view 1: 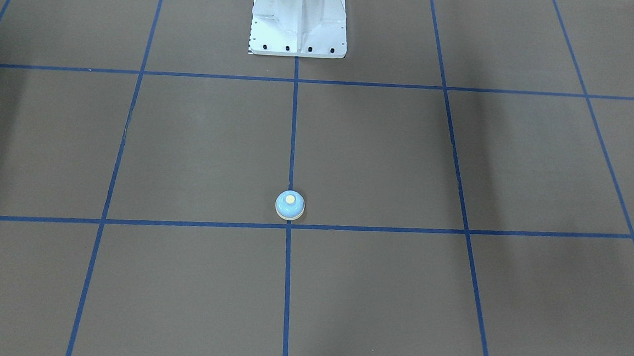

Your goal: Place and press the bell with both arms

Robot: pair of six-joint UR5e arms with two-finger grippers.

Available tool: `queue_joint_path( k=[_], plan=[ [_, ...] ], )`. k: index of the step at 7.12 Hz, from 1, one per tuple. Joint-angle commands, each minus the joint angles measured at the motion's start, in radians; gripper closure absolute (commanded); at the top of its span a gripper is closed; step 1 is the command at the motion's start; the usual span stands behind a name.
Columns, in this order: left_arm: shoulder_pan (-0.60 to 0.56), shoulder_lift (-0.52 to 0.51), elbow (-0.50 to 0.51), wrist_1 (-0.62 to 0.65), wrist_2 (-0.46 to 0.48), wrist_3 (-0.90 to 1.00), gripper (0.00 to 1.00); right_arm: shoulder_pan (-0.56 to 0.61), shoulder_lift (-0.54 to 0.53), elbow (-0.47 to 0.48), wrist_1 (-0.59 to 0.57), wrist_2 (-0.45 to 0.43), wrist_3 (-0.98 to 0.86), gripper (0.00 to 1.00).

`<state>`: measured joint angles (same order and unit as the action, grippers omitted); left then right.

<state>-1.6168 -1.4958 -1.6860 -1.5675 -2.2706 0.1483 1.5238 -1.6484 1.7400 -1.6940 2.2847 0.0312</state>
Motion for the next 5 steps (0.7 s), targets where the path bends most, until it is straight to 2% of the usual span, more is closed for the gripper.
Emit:
queue_joint_path(
  k=[1, 5],
  plan=[
    [0.002, 0.009, -0.001, -0.003, -0.003, -0.003, 0.0, -0.001, -0.005, 0.003, 0.0, 0.031, -0.001, 0.0],
    [0.009, 0.009, 0.005, -0.005, 0.0, -0.003, 0.0, -0.001, 0.016, -0.007, 0.0, 0.032, 0.006, 0.0]
  ],
)
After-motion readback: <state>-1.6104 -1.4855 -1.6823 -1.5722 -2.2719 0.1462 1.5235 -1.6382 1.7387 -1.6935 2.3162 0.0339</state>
